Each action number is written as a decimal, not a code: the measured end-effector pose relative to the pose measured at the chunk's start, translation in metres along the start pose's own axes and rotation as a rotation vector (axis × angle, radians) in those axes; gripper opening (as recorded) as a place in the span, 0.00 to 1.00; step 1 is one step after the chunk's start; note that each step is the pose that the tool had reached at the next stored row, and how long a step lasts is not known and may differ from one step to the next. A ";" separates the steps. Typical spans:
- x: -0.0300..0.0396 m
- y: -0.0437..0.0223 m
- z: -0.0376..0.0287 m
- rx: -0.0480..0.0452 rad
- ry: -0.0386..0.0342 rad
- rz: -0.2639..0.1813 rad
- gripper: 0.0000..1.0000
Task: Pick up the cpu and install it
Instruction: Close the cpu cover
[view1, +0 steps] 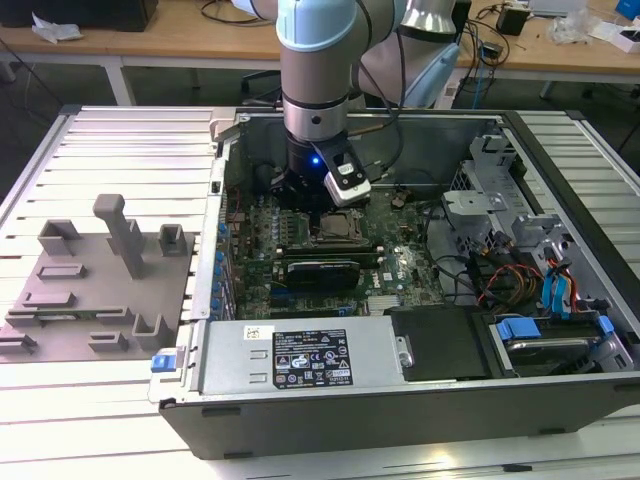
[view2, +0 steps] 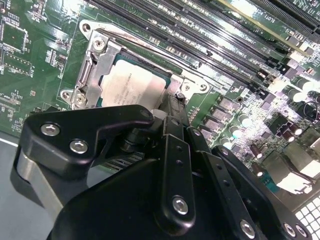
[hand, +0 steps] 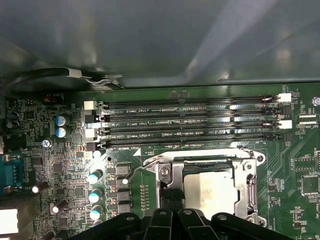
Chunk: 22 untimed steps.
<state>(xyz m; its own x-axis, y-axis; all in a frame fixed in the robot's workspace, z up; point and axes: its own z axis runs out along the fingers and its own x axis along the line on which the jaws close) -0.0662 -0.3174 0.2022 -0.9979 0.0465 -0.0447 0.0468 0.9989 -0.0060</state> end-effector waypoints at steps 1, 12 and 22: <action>-0.0003 0.0003 -0.0022 -0.0015 -0.0009 0.000 0.11; -0.0001 -0.0001 -0.0084 0.0003 -0.0025 0.000 0.11; 0.0030 -0.0002 -0.0040 -0.0001 -0.0052 -0.001 0.11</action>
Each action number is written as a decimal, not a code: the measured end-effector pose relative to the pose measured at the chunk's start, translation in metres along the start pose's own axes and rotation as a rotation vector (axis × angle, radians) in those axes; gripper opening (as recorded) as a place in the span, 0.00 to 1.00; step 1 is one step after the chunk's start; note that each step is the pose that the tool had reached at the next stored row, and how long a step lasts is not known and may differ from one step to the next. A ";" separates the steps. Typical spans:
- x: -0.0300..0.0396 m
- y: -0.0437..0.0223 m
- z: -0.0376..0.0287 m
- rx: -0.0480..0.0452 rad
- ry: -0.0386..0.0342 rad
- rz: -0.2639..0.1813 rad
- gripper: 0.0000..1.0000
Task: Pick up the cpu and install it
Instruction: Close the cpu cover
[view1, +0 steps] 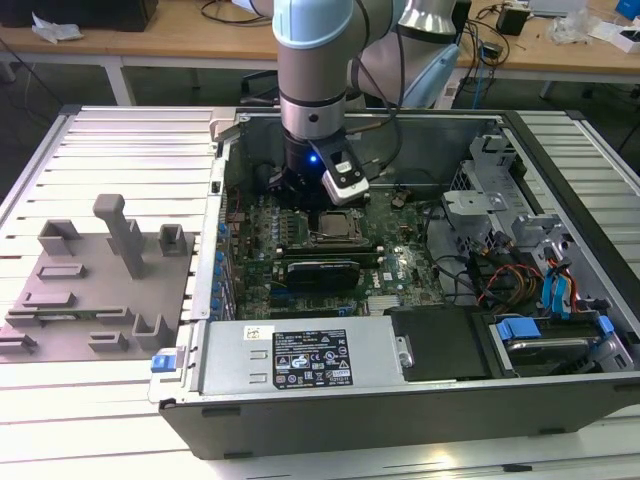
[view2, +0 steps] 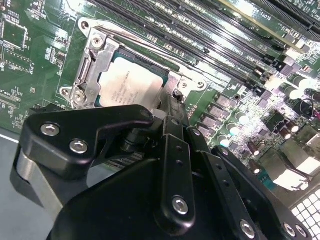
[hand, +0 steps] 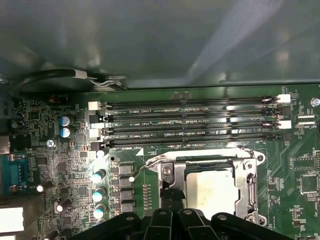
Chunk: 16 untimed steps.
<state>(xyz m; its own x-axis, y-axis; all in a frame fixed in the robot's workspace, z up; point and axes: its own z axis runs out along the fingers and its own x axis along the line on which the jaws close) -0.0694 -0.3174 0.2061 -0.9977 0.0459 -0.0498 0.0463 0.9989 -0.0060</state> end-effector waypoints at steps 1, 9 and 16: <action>0.0000 0.0000 0.0006 0.0000 -0.0001 0.000 0.11; 0.0046 -0.0003 0.0026 0.0003 -0.0022 0.000 0.11; 0.0079 -0.0004 0.0020 -0.0005 -0.0062 0.000 0.11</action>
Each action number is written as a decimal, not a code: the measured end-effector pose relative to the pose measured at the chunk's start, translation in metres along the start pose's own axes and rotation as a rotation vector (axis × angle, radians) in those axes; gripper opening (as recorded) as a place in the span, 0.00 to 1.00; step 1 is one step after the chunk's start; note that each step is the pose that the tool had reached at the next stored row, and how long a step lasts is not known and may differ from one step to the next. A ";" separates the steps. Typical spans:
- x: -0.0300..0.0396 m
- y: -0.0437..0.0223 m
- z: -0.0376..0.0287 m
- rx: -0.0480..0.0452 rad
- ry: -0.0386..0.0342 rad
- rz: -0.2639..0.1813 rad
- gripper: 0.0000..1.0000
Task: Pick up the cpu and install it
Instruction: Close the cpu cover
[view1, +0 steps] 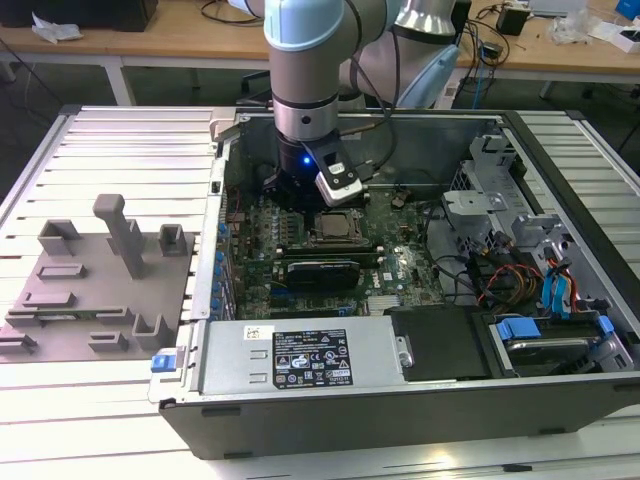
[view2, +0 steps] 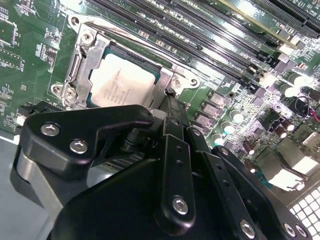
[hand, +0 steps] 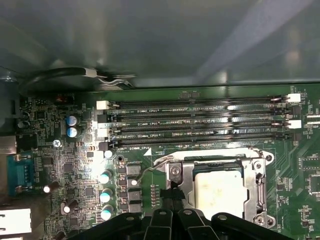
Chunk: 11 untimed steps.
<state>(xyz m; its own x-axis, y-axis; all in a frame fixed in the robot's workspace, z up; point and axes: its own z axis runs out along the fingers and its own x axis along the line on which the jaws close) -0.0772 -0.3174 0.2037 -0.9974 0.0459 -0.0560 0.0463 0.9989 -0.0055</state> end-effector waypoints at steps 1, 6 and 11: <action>0.0000 0.0001 -0.0006 -0.0002 -0.0002 0.000 0.11; -0.0001 0.0000 -0.0051 0.0002 -0.0008 0.000 0.11; -0.0006 -0.0001 -0.0141 0.0003 -0.0022 0.000 0.11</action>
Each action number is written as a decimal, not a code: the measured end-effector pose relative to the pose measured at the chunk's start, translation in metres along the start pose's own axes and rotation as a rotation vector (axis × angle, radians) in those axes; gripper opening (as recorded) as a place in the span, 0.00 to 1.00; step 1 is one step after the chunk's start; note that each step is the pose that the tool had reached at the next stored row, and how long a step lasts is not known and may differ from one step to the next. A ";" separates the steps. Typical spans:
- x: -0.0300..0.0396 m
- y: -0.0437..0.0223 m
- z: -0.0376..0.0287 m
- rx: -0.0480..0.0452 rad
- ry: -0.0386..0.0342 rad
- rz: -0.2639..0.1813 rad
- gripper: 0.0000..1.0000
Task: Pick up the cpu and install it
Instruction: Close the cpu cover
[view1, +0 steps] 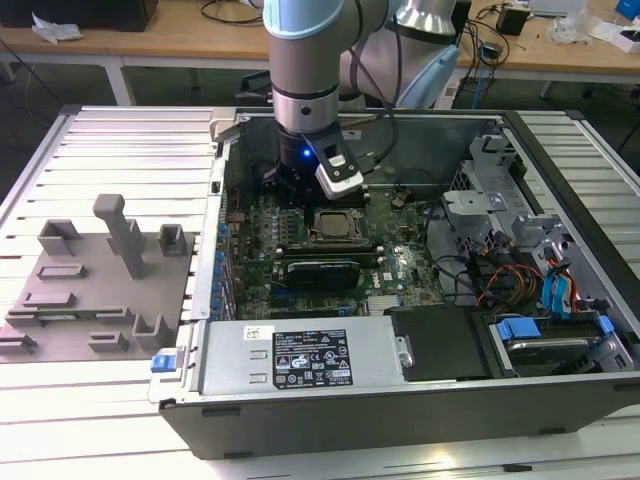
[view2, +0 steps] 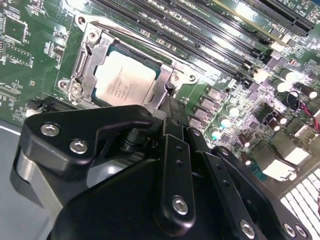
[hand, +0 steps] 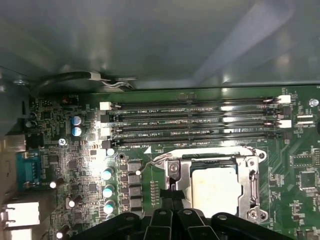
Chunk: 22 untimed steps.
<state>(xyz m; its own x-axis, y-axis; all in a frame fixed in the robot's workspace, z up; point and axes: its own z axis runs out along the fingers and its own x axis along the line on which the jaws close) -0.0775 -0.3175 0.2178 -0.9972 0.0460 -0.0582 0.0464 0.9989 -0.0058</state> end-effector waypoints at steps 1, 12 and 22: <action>-0.0001 0.0000 -0.0010 -0.0001 -0.0002 0.000 0.11; -0.0397 0.0018 0.0006 0.0000 0.0026 0.000 0.11; -0.0455 0.0020 -0.0098 0.0001 0.0028 0.000 0.11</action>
<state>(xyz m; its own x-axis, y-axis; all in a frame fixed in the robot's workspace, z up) -0.0326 -0.3175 0.2302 -0.9974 0.0460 -0.0555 0.0464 0.9989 -0.0059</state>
